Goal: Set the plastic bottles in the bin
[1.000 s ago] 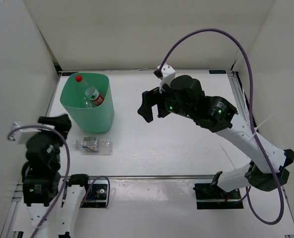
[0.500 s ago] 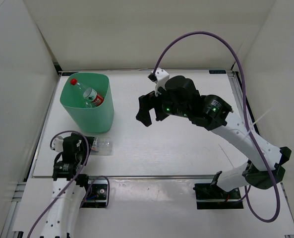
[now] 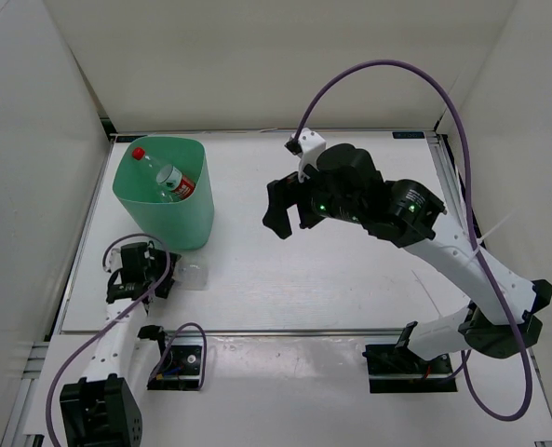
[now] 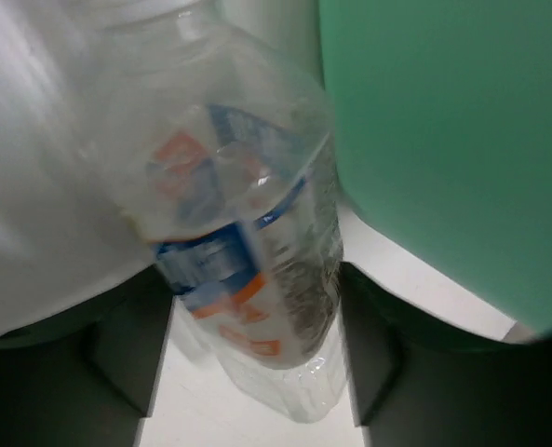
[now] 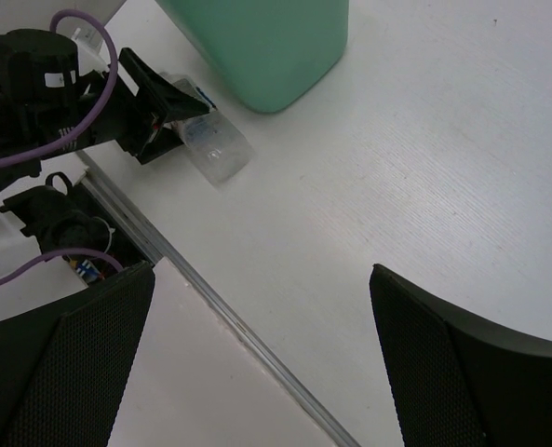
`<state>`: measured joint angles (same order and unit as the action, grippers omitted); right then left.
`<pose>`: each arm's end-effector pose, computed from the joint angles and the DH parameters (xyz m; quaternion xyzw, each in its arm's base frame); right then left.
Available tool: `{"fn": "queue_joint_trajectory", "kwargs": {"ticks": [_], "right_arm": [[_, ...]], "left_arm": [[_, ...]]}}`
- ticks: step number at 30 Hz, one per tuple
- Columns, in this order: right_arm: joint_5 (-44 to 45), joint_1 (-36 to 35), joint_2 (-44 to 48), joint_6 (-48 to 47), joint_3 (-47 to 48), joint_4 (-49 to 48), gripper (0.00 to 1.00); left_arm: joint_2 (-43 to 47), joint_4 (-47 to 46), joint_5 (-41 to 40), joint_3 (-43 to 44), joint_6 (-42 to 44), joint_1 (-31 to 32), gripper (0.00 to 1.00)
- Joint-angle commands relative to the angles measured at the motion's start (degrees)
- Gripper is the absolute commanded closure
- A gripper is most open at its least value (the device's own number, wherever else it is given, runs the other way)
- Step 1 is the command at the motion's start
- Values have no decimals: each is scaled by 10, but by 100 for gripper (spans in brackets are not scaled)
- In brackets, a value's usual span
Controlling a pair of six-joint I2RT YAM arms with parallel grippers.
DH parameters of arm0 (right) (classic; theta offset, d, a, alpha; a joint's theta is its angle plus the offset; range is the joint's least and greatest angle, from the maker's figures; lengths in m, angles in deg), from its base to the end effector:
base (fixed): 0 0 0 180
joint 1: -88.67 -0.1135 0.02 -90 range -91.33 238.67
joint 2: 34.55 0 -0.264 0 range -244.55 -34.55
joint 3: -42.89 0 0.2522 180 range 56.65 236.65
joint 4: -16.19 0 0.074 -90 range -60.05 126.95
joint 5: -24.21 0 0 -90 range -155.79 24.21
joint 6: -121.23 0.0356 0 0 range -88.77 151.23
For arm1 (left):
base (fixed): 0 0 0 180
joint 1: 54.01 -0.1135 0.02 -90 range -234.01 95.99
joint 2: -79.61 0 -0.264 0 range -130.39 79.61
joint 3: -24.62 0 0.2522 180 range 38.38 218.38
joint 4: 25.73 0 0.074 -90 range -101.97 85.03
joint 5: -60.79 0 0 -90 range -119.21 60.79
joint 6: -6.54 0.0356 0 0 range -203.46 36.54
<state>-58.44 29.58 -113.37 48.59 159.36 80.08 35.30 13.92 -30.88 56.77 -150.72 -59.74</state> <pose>0.1408 0.2263 0.4782 -0.2702 0.8039 0.2834 0.4477 0.1446 0.0155 0.1587 -0.5658 0.7568 -0.1555 0.2881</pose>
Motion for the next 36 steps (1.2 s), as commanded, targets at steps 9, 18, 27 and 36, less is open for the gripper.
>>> {"fn": "queue_joint_trajectory", "kwargs": {"ticks": [9,18,27,36], "right_arm": [[3,6,-18,-24,13,1,0],[-12,12,-34,-24,13,1,0],[-44,12,-73,-24,44,-5,0],[16,25,-61,-18,52,14,0]], "left_arm": [[162,209,86,74,28,-58,55],[116,356,-49,509,120,-58,52],[-86,140,-84,569,216,-58,50],[-186,120,-133,645,300,26,0]]}}
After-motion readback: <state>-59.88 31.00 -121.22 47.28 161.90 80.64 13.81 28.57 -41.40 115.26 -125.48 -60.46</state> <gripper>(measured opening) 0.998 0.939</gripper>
